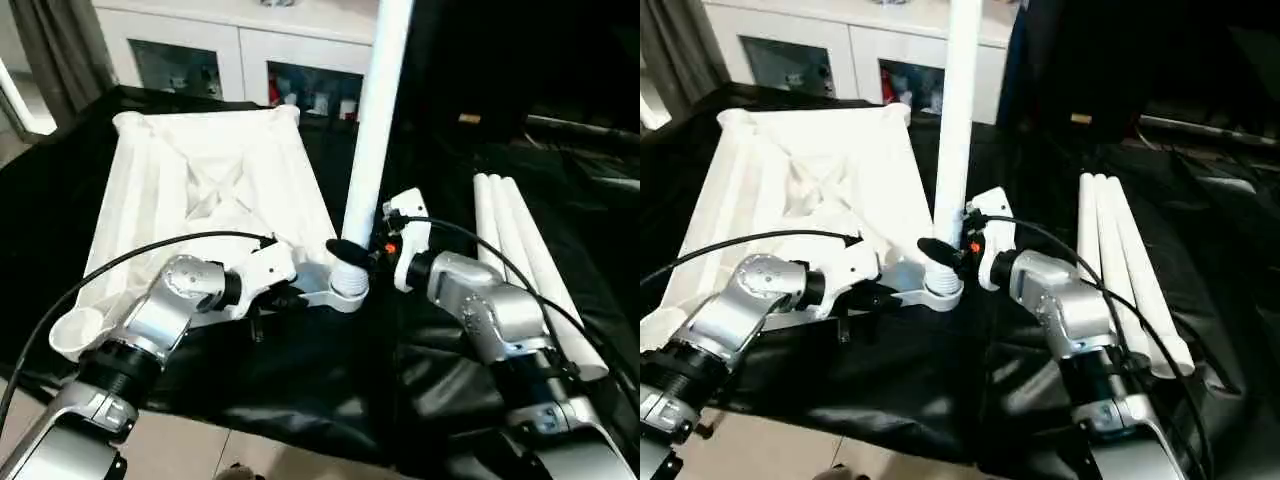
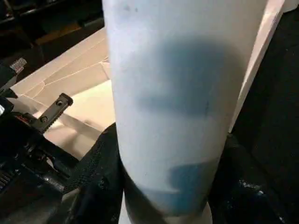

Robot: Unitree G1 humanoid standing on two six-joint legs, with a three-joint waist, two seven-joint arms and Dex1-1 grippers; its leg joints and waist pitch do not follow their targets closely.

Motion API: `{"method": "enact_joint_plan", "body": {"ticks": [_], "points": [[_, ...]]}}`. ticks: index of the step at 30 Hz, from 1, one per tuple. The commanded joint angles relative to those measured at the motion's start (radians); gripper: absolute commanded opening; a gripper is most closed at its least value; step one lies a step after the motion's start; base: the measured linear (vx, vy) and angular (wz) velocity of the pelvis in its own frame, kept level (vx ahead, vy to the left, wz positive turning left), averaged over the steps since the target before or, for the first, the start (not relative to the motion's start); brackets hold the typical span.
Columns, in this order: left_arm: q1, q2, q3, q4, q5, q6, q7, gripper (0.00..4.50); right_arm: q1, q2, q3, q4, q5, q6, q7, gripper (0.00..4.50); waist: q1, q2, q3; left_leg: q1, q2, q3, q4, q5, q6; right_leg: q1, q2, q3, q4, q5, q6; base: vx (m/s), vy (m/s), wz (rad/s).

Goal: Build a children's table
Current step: Insert table leg to table base

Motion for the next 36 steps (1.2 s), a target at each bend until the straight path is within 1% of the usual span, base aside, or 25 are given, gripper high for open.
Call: {"method": "enact_joint_plan", "body": {"ticks": [1,2,4,5,6,7,9,10,14,17,19,20,23,24,25,26,27,28,29,31,32,33,34,35,36], "points": [[0.020,-0.047,0.024,0.002,-0.070,-0.036,-0.006,0.00,-0.015,-0.002,-0.005,0.038,-0.021,-0.023,-0.003,1.90,0.002,0.003,-0.064,0.011,0.052,-0.016,-0.070,-0.161,-0.019,0.046,-0.089,0.052,-0.082,-0.091,-0.216,0.000,0.000,0.00],[0.019,-0.050,0.029,0.004,-0.073,-0.039,-0.005,0.00,-0.015,0.000,-0.005,0.043,-0.023,-0.028,-0.002,1.90,0.001,0.001,-0.065,0.011,0.052,-0.016,-0.070,-0.158,-0.018,0.047,-0.088,0.051,-0.081,-0.092,-0.216,0.000,0.000,0.00],[0.016,-0.058,0.040,0.012,-0.084,-0.047,-0.008,0.00,-0.018,0.005,-0.004,0.058,-0.027,-0.039,-0.001,1.90,0.001,0.003,-0.066,0.010,0.052,-0.016,-0.069,-0.143,-0.010,0.046,-0.087,0.051,-0.079,-0.073,-0.218,0.000,0.000,0.00],[0.013,-0.071,0.056,0.021,-0.106,-0.054,-0.022,0.00,-0.016,0.006,0.006,0.072,-0.041,-0.056,0.004,1.90,0.001,0.004,-0.067,0.009,0.052,-0.016,-0.068,-0.134,-0.005,0.047,-0.088,0.051,-0.078,-0.059,-0.221,0.000,0.000,0.00],[0.012,-0.075,0.061,0.025,-0.115,-0.057,-0.029,0.00,-0.016,0.006,0.009,0.078,-0.046,-0.063,0.005,1.90,0.001,0.004,-0.066,0.009,0.051,-0.014,-0.067,-0.132,-0.001,0.046,-0.087,0.051,-0.080,-0.057,-0.223,0.000,0.000,0.00],[0.011,-0.076,0.063,0.029,-0.116,-0.060,-0.032,0.00,-0.016,0.006,0.014,0.084,-0.050,-0.069,0.009,1.90,0.001,0.004,-0.067,0.008,0.050,-0.015,-0.067,-0.132,0.000,0.047,-0.087,0.051,-0.079,-0.057,-0.223,0.000,0.000,0.00],[0.007,-0.079,0.065,0.045,-0.114,-0.068,-0.037,0.00,-0.019,0.008,0.024,0.100,-0.059,-0.082,0.019,1.90,0.000,0.007,-0.067,0.009,0.052,-0.016,-0.068,-0.140,0.002,0.047,-0.088,0.051,-0.080,-0.060,-0.223,0.000,0.000,0.00],[0.006,-0.079,0.066,0.049,-0.112,-0.069,-0.038,0.00,-0.020,0.009,0.026,0.105,-0.061,-0.086,0.022,1.90,-0.001,0.007,-0.067,0.009,0.052,-0.016,-0.068,-0.141,0.002,0.046,-0.088,0.051,-0.079,-0.061,-0.223,0.000,0.000,0.00],[-0.003,-0.093,0.082,0.077,-0.108,-0.078,-0.039,0.00,-0.031,0.014,0.014,0.127,-0.060,-0.100,0.024,1.90,-0.003,0.007,-0.065,0.010,0.052,-0.015,-0.070,-0.162,0.001,0.045,-0.088,0.051,-0.085,-0.110,-0.218,0.000,0.000,0.00],[-0.002,-0.078,0.060,0.091,-0.071,-0.090,-0.035,0.00,-0.027,0.015,0.006,0.128,-0.057,-0.102,0.019,1.90,-0.001,0.011,-0.065,0.011,0.053,-0.017,-0.071,-0.167,0.000,0.044,-0.089,0.052,-0.086,-0.127,-0.211,0.000,0.000,0.00],[-0.003,-0.062,0.032,0.117,-0.022,-0.107,-0.030,0.00,-0.018,0.016,-0.001,0.133,-0.058,-0.112,0.018,1.90,-0.002,0.013,-0.066,0.012,0.055,-0.017,-0.072,-0.173,-0.002,0.042,-0.088,0.052,-0.086,-0.121,-0.209,0.000,0.000,0.00],[-0.004,-0.057,0.024,0.123,-0.010,-0.110,-0.030,0.00,-0.012,0.019,-0.008,0.132,-0.053,-0.113,0.013,1.90,-0.002,0.015,-0.064,0.012,0.054,-0.017,-0.073,-0.183,-0.004,0.041,-0.087,0.052,-0.088,-0.129,-0.208,0.000,0.000,0.00],[-0.009,-0.053,0.017,0.135,0.008,-0.111,-0.021,0.00,0.003,0.030,-0.035,0.133,-0.036,-0.115,-0.005,1.90,-0.002,0.014,-0.063,0.014,0.055,-0.018,-0.075,-0.205,-0.011,0.040,-0.090,0.053,-0.091,-0.162,-0.205,0.000,0.000,0.00],[-0.022,-0.062,0.026,0.155,0.016,-0.118,-0.007,0.00,0.020,0.041,-0.061,0.137,-0.019,-0.126,-0.020,1.90,-0.002,0.018,-0.063,0.015,0.055,-0.018,-0.076,-0.216,-0.015,0.039,-0.091,0.054,-0.094,-0.176,-0.201,0.000,0.000,0.00],[-0.024,-0.063,0.027,0.158,0.017,-0.119,-0.006,0.00,0.024,0.043,-0.065,0.137,-0.016,-0.128,-0.022,1.90,-0.001,0.018,-0.062,0.017,0.056,-0.018,-0.076,-0.222,-0.017,0.038,-0.091,0.054,-0.095,-0.181,-0.201,0.000,0.000,0.00],[-0.035,-0.069,0.030,0.171,0.022,-0.126,0.004,0.00,0.048,0.050,-0.086,0.137,-0.002,-0.142,-0.030,1.90,-0.002,0.016,-0.062,0.016,0.055,-0.018,-0.077,-0.229,-0.019,0.037,-0.090,0.053,-0.096,-0.192,-0.200,0.000,0.000,0.00],[-0.040,-0.072,0.031,0.177,0.023,-0.128,0.008,0.00,0.058,0.052,-0.094,0.137,0.003,-0.148,-0.032,1.90,0.002,0.027,-0.061,0.019,0.056,-0.019,-0.077,-0.240,-0.022,0.034,-0.091,0.055,-0.098,-0.202,-0.198,0.000,0.000,0.00],[-0.045,-0.075,0.032,0.184,0.025,-0.131,0.012,0.00,0.069,0.054,-0.102,0.137,0.009,-0.156,-0.033,1.90,0.002,0.021,-0.061,0.023,0.058,-0.019,-0.078,-0.260,-0.025,0.032,-0.092,0.055,-0.101,-0.213,-0.198,0.000,0.000,0.00],[-0.047,-0.076,0.033,0.187,0.025,-0.131,0.013,0.00,0.074,0.055,-0.105,0.136,0.011,-0.158,-0.033,1.90,0.002,0.020,-0.061,0.021,0.057,-0.020,-0.080,-0.260,-0.025,0.035,-0.091,0.054,-0.099,-0.217,-0.199,0.000,0.000,0.00],[-0.062,-0.084,0.038,0.205,0.025,-0.136,0.020,0.00,0.115,0.063,-0.122,0.123,0.020,-0.181,-0.034,1.90,0.003,0.021,-0.061,0.020,0.058,-0.020,-0.080,-0.261,-0.024,0.033,-0.092,0.055,-0.100,-0.219,-0.199,0.000,0.000,0.00],[-0.062,-0.084,0.038,0.205,0.025,-0.136,0.020,0.00,0.115,0.063,-0.122,0.123,0.020,-0.181,-0.034,1.90,0.006,0.021,-0.061,0.023,0.059,-0.019,-0.080,-0.264,-0.023,0.031,-0.092,0.055,-0.101,-0.220,-0.196,0.000,0.000,0.00],[-0.069,-0.086,0.039,0.212,0.026,-0.138,0.025,0.00,0.136,0.068,-0.128,0.117,0.021,-0.200,-0.034,1.90,0.008,0.038,-0.062,0.022,0.058,-0.022,-0.080,-0.267,-0.027,0.031,-0.094,0.056,-0.099,-0.215,-0.199,0.000,0.000,0.00],[-0.076,-0.088,0.040,0.222,0.028,-0.142,0.028,0.00,0.155,0.077,-0.135,0.111,0.023,-0.224,-0.032,1.90,0.005,0.032,-0.062,0.017,0.057,-0.021,-0.082,-0.269,-0.027,0.035,-0.091,0.054,-0.102,-0.202,-0.196,0.000,0.000,0.00],[-0.079,-0.089,0.041,0.225,0.028,-0.144,0.029,0.00,0.162,0.080,-0.136,0.110,0.019,-0.240,-0.034,1.90,0.007,0.032,-0.062,0.018,0.058,-0.022,-0.082,-0.269,-0.025,0.034,-0.091,0.054,-0.101,-0.197,-0.195,0.000,0.000,0.00],[-0.087,-0.092,0.044,0.235,0.030,-0.150,0.030,0.00,0.175,0.087,-0.137,0.107,0.010,-0.276,-0.039,1.90,0.009,0.041,-0.064,0.017,0.057,-0.024,-0.083,-0.275,-0.025,0.036,-0.094,0.054,-0.100,-0.197,-0.196,0.000,0.000,0.00]]}}
